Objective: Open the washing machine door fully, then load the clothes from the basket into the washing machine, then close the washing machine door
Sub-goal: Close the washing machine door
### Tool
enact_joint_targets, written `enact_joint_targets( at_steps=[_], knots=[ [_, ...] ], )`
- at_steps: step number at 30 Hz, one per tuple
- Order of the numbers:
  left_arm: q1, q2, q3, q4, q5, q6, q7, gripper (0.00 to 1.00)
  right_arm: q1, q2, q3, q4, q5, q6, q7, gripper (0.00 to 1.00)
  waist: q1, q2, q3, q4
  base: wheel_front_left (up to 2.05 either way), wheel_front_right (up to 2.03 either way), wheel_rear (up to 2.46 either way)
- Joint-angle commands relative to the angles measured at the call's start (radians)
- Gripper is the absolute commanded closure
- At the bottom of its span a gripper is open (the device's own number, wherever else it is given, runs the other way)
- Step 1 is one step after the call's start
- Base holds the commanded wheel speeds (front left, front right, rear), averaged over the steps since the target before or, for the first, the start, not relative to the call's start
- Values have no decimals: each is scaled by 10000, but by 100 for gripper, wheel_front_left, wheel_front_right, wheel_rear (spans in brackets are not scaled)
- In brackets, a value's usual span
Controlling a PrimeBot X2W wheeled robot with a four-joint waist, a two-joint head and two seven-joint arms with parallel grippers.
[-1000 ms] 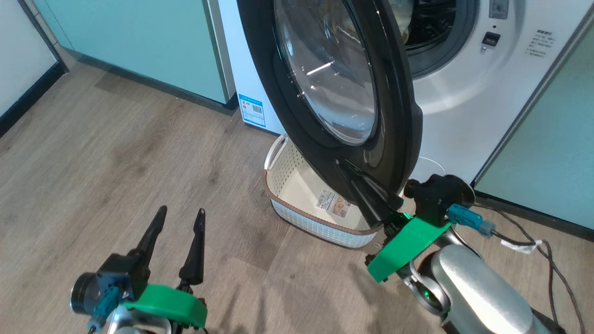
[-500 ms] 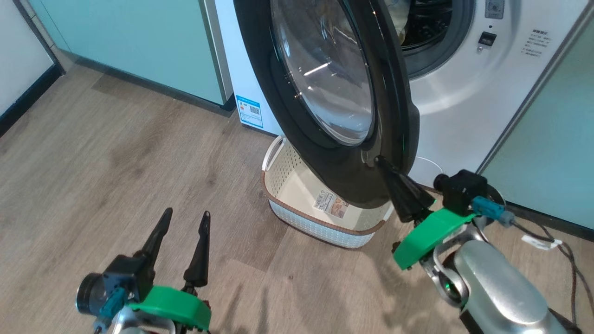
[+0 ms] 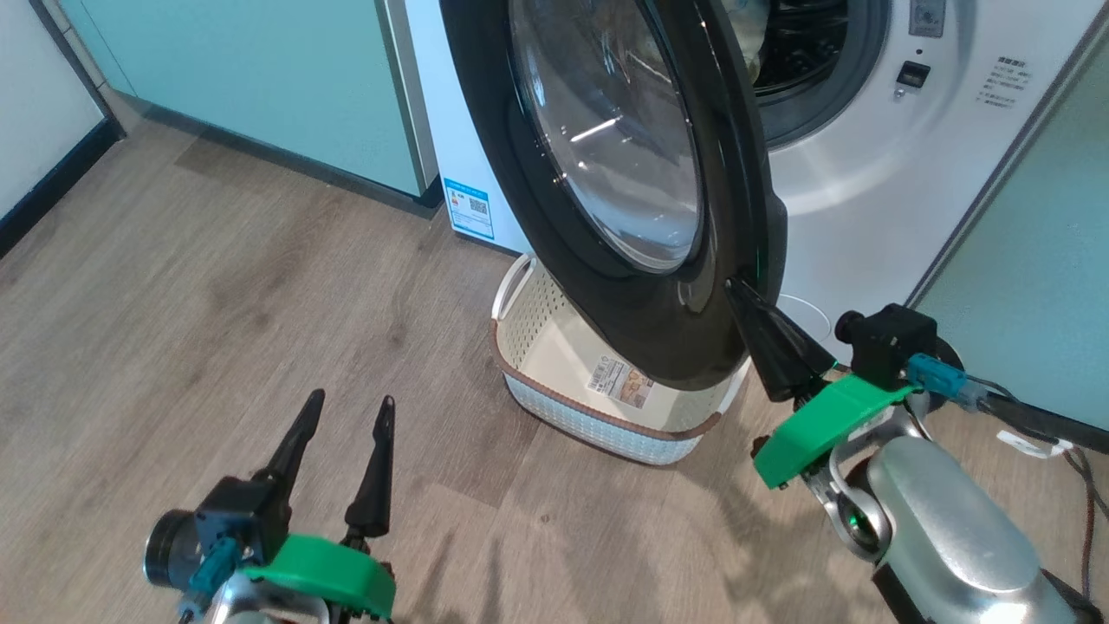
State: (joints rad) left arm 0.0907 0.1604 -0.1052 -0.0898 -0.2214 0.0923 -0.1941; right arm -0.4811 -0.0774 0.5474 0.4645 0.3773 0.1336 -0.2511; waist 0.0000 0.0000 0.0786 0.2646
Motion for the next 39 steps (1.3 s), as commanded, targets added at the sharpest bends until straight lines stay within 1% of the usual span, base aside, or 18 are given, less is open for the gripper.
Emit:
enact_joint_targets(
  at_steps=[1,8,18,21,28,33,39],
  knots=[
    [-535,182,289,-327,-73,57,-69,0,-365,49,-49,-261,-56,-29,-100,100,0,0,6,9,0,0,0],
    [-599,208,202,-407,-60,64,-118,0,-529,-65,-495,-263,-165,-29,-104,100,0,0,187,41,0,0,0],
    [-905,22,-33,-388,-62,80,-305,0,-1037,-376,-1592,-315,-534,-29,-106,100,0,0,804,117,0,0,0],
    [-1133,-55,-132,-319,-53,52,-397,0,-1508,-556,-1978,-267,-695,-29,-106,100,0,0,1134,147,0,0,0],
    [-1572,-203,-283,-163,-41,-25,-542,0,-2576,-928,-2427,130,-893,-29,-85,100,0,0,1700,304,0,0,0],
    [-1817,-340,-403,-78,-42,-90,-607,0,-3234,-1186,-2720,445,-1019,-29,-52,100,0,0,2065,491,0,0,0],
    [-2199,-572,-538,58,-57,-175,-661,0,-4246,-1616,-3354,929,-1252,-29,19,100,0,0,2689,836,0,0,0]
  ],
)
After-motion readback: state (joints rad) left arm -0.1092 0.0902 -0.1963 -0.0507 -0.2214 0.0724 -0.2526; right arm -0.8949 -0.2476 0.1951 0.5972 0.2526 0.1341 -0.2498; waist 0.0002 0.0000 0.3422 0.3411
